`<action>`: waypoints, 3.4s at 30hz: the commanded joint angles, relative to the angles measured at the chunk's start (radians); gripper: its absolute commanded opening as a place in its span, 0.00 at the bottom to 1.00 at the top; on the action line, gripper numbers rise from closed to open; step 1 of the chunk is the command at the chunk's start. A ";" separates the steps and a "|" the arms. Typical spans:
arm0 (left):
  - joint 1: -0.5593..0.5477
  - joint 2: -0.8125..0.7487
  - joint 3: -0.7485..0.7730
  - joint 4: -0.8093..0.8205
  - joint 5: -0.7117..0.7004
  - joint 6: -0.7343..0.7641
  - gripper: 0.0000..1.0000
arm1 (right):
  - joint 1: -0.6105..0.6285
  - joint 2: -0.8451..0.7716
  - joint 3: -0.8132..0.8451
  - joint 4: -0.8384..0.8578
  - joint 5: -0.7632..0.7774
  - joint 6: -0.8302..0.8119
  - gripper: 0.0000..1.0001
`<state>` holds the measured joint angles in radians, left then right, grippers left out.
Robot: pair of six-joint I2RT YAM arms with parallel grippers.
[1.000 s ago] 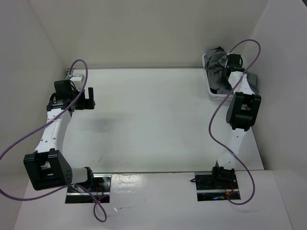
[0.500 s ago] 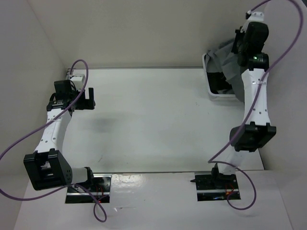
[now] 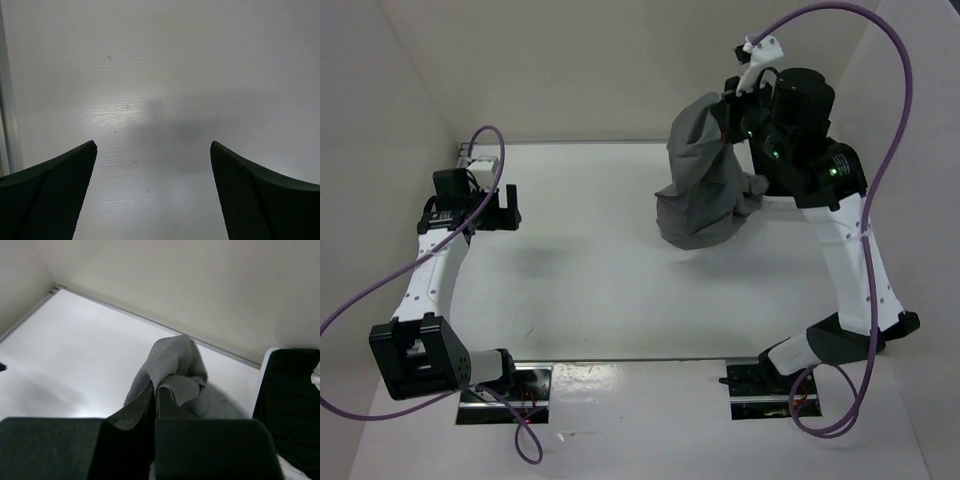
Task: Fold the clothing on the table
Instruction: Move the skirt to the center of the board, then flatten the skirt out
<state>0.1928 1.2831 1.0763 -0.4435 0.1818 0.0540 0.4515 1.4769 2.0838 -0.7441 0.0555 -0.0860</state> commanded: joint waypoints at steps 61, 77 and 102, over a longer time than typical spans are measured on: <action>-0.093 -0.295 -0.036 -0.204 0.067 0.089 1.00 | 0.170 0.456 -0.734 0.120 -0.353 -0.313 0.33; -0.084 -0.242 -0.105 -0.144 0.067 0.089 1.00 | -0.083 0.556 -0.385 0.356 0.208 -0.262 0.00; -0.084 -0.269 -0.115 -0.144 0.067 0.089 1.00 | 0.282 -0.042 -0.786 0.172 0.074 -0.331 0.85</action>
<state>0.1036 1.0389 0.9733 -0.6117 0.2371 0.1524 0.8692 1.5349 1.2644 -0.6155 0.1688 -0.4351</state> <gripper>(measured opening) 1.000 0.836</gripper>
